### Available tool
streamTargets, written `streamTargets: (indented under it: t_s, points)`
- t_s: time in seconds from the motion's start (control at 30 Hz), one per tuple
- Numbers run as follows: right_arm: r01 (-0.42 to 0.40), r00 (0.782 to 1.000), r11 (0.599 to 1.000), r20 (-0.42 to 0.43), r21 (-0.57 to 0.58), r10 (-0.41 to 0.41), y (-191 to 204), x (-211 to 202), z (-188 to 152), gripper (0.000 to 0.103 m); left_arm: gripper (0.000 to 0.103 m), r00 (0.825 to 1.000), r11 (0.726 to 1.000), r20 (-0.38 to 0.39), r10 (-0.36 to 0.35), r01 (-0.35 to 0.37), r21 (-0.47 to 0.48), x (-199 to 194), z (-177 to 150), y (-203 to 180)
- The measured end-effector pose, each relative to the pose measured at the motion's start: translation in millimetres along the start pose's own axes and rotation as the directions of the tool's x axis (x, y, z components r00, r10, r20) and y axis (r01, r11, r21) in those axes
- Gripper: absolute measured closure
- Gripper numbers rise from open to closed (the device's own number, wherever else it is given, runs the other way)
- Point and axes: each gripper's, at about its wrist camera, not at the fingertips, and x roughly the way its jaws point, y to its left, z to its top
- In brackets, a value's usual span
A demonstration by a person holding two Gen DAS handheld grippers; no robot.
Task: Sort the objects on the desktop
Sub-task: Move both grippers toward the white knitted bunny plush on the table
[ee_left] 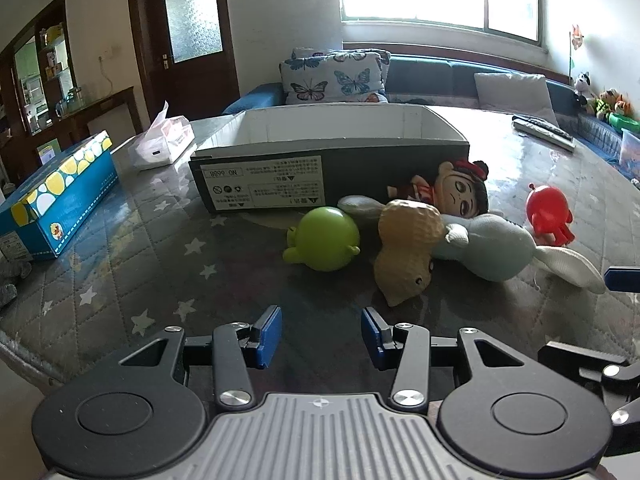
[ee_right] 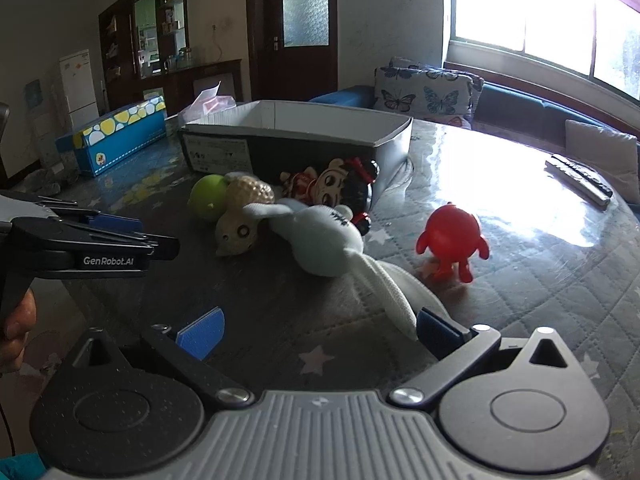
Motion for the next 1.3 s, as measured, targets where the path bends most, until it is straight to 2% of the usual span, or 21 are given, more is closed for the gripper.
streamTargets:
  t_s: [0.2,0.9,1.3]
  points:
    - [-0.006,1.0,1.0,-0.018,0.002,0.006,6,3,-3,0.0,0.056,1.0,0.999,-0.024,-0.008,0.009,0.035,-3,-4,-10]
    - [-0.042,0.998,0.999,-0.047,-0.004,0.042,10,9,-6,0.0,0.057,0.995,0.999,-0.094,-0.039,0.041,0.027,1,-3,-12]
    - [-0.058,0.997,0.998,-0.059,-0.007,0.057,10,13,-4,0.0,0.058,0.995,0.999,-0.101,-0.015,0.018,0.033,4,-1,-12]
